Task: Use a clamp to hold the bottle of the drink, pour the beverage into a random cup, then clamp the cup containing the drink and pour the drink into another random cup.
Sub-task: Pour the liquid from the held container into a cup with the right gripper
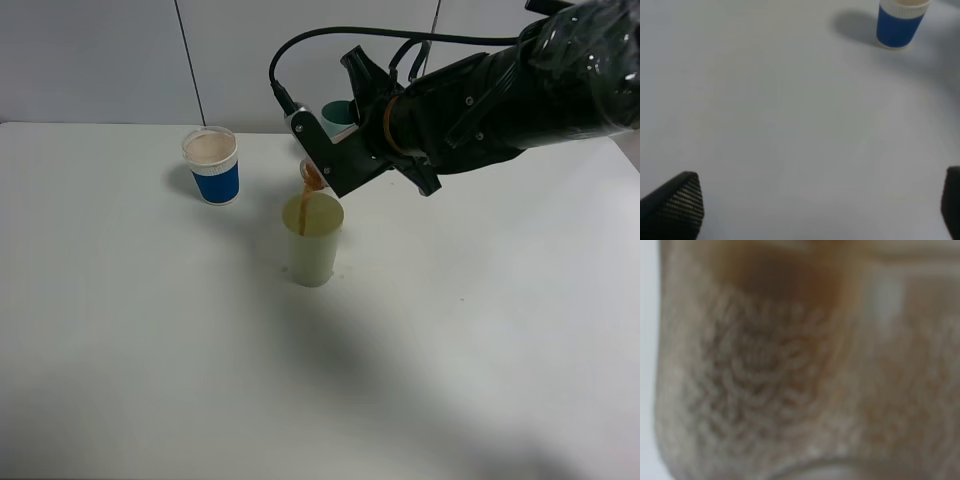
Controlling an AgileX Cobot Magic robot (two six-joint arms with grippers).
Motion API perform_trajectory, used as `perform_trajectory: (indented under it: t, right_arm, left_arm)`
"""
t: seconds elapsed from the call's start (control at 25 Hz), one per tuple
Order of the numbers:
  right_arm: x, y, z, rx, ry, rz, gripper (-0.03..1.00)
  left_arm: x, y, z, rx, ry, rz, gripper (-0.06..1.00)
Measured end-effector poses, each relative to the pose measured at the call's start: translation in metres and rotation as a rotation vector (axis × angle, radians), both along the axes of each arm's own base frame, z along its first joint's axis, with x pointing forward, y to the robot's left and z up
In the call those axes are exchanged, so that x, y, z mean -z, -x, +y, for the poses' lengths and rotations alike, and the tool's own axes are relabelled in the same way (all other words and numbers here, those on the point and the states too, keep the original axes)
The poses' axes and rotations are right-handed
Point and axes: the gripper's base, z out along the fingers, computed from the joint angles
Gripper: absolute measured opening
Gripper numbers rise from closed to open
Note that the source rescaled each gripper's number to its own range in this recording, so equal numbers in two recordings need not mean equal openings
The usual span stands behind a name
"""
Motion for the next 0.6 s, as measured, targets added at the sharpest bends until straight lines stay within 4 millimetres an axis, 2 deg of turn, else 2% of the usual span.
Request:
perform_trajectory:
  t: [0.6]
  right_arm:
    - [-0.0019,-0.0015,-0.0012,-0.008,0.034,-0.030,0.00]
  left_arm:
    - [0.0000,0.0000,0.0000,0.000,0.000,0.000,1.00]
